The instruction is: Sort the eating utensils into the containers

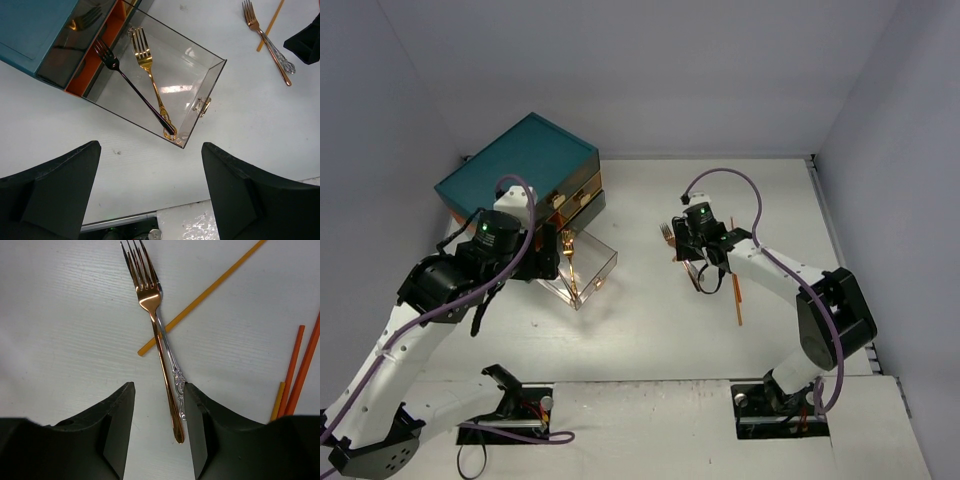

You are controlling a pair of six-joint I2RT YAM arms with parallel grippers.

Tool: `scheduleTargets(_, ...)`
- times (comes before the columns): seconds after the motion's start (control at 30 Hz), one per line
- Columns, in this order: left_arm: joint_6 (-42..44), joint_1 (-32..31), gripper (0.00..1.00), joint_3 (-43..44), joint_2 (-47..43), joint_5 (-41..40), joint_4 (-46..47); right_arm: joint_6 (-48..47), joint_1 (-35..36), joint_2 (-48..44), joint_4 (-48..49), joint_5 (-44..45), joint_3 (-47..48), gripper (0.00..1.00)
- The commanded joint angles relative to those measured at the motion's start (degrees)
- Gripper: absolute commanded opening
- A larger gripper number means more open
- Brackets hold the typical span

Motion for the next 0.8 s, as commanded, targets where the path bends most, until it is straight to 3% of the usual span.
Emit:
scheduleTargets(0.0, -1.8, 0.0, 0.80, 1.4, 1.6, -2.9, 1.9, -2.9, -1.8, 2.2, 1.6, -3.5, 0.2, 0.40)
scheduleTargets(0.43, -1.9, 0.2, 0.80, 5.7, 5.8, -3.8, 2.1, -3.8, -1.5, 8.1, 2.1, -7.4, 3.5, 0.27)
scheduleTargets(0.77, -1.0, 0.5, 0.80, 5.5, 5.9, -4.1, 1.9, -5.0, -1.5, 13.7, 2.1, -6.8, 6.6, 0.26)
